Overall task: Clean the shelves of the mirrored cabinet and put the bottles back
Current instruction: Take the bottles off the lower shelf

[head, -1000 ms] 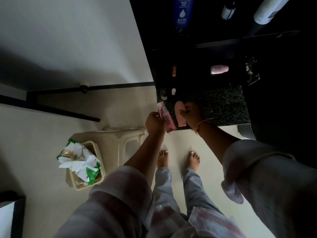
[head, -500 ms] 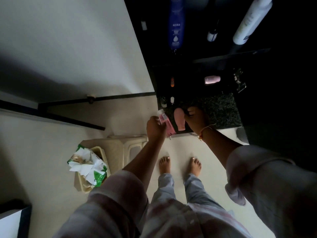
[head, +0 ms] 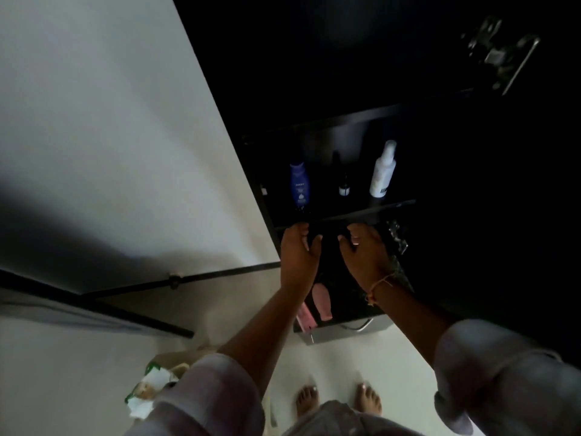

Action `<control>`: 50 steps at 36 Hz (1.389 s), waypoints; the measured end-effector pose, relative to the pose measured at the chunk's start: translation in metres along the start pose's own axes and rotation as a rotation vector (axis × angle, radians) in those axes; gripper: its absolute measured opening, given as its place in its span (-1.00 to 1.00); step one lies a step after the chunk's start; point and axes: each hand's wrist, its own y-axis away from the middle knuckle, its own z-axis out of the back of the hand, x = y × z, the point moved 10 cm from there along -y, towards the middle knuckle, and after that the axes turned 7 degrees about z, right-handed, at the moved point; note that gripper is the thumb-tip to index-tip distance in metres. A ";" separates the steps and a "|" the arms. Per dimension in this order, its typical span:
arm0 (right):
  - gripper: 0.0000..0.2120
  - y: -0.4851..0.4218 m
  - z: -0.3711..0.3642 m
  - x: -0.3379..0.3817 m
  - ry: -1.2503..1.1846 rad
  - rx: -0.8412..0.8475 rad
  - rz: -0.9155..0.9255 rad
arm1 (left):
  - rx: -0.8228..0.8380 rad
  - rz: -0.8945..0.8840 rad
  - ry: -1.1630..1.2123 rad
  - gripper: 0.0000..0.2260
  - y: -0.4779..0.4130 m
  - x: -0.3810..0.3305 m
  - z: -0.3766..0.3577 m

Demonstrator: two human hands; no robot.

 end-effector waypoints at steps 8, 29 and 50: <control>-0.57 -0.047 0.058 0.017 0.116 -0.224 0.068 | -0.090 -0.006 0.081 -0.56 -0.037 -0.044 0.007; -0.64 -0.120 0.076 -0.008 -0.010 -0.219 -0.041 | -0.078 0.092 0.049 -0.58 -0.096 -0.047 0.005; -0.66 -0.071 0.063 0.012 -0.160 -0.168 0.031 | -0.028 0.019 0.251 -0.69 -0.051 -0.045 0.017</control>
